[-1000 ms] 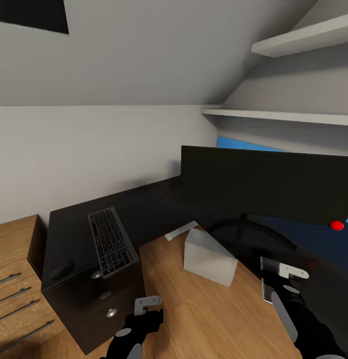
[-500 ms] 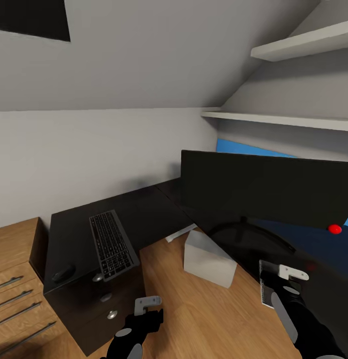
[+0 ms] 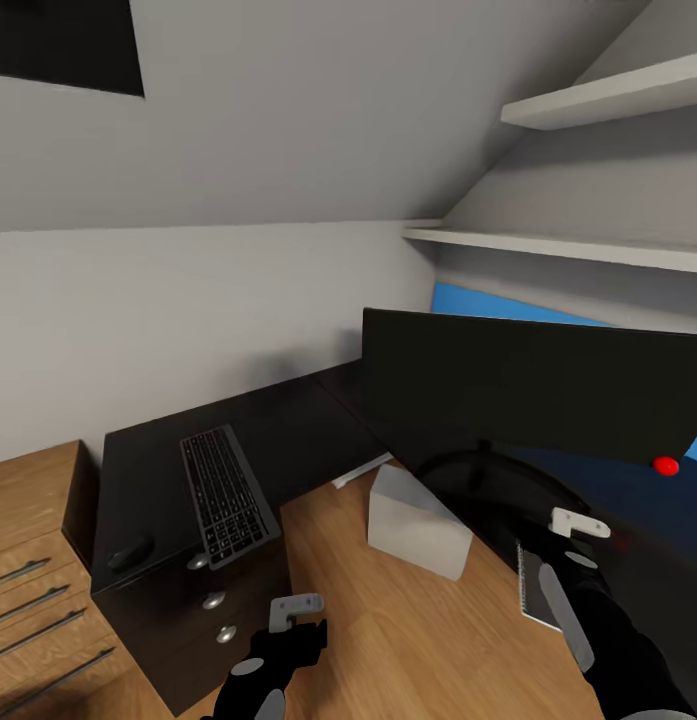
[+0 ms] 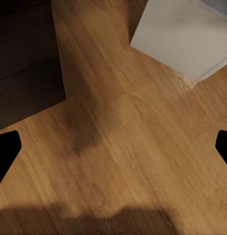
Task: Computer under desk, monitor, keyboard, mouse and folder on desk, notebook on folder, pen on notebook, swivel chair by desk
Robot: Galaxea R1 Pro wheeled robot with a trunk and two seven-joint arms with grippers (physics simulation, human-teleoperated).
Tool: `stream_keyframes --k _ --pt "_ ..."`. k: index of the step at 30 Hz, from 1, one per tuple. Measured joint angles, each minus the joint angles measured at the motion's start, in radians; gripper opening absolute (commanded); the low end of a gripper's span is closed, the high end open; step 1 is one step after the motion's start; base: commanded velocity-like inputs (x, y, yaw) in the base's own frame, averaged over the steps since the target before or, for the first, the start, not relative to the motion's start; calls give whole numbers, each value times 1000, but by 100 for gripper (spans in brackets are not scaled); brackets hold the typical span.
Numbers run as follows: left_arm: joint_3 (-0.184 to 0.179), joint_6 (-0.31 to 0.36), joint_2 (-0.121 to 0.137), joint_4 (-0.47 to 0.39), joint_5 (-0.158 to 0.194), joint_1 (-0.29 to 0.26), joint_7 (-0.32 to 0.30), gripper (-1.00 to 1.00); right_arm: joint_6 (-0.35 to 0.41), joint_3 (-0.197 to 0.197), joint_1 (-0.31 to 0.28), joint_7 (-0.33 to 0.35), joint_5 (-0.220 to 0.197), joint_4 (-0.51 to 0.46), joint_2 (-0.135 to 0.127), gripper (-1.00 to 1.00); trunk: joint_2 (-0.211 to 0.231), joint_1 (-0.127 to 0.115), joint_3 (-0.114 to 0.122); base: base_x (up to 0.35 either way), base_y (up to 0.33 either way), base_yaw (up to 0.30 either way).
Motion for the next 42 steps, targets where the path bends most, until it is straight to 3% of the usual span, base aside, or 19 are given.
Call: stream_keyframes --k 2,3,9,18,42 --pt "0 1 0 0 1 0 0 100 12 -1 1 -1 1 -22 13 100 0 0 0 0 0 0" --pt "0 1 1 0 1 0 -1 100 48 -1 1 -2 0 -64 40 100 0 0 0 0 0 0" --pt "0 1 1 0 1 0 -1 100 74 -1 2 -2 2 -87 56 100 0 0 0 0 0 0" --pt "0 1 1 1 1 0 1 100 82 -3 9 -2 2 -134 61 100 0 0 1 -127 92 -61" --pt "0 1 1 3 3 0 2 100 81 -3 9 -2 2 -133 62 100 0 0 3 -40 13 -248"
